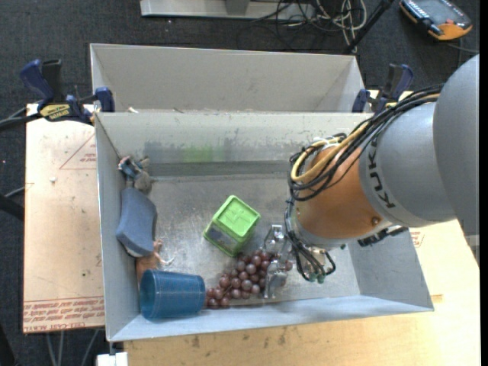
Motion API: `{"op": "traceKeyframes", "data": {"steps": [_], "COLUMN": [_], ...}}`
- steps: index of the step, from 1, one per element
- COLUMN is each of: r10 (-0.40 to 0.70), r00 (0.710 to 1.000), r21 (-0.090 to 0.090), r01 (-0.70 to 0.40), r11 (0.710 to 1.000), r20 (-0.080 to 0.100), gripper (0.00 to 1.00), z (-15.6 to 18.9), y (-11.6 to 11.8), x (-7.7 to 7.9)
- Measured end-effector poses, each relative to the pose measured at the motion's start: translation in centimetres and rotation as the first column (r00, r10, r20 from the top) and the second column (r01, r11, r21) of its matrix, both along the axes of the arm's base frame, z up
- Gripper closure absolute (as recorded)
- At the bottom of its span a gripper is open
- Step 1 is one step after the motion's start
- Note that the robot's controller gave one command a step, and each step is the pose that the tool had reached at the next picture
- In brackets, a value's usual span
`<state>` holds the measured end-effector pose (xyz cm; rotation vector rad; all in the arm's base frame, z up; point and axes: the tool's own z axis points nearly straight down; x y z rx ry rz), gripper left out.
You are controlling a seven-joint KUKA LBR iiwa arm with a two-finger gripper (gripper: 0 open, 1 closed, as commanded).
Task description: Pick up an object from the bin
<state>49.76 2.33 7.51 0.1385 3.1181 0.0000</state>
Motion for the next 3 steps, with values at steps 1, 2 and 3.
{"op": "traceKeyframes", "data": {"steps": [1,2,3], "r10": [0.000,0.001,0.001], "r00": [1.000,1.000,1.000], "r21": [0.000,0.002,0.002], "r01": [0.000,-0.001,-0.001], "r11": [1.000,1.000,1.000], "r20": [0.000,-0.019,-0.020], "gripper": [1.00,1.00,1.00], "z": [0.0,13.2,13.2], "y": [0.0,1.4,1.4], "x": [0.0,-0.4,-0.5]}}
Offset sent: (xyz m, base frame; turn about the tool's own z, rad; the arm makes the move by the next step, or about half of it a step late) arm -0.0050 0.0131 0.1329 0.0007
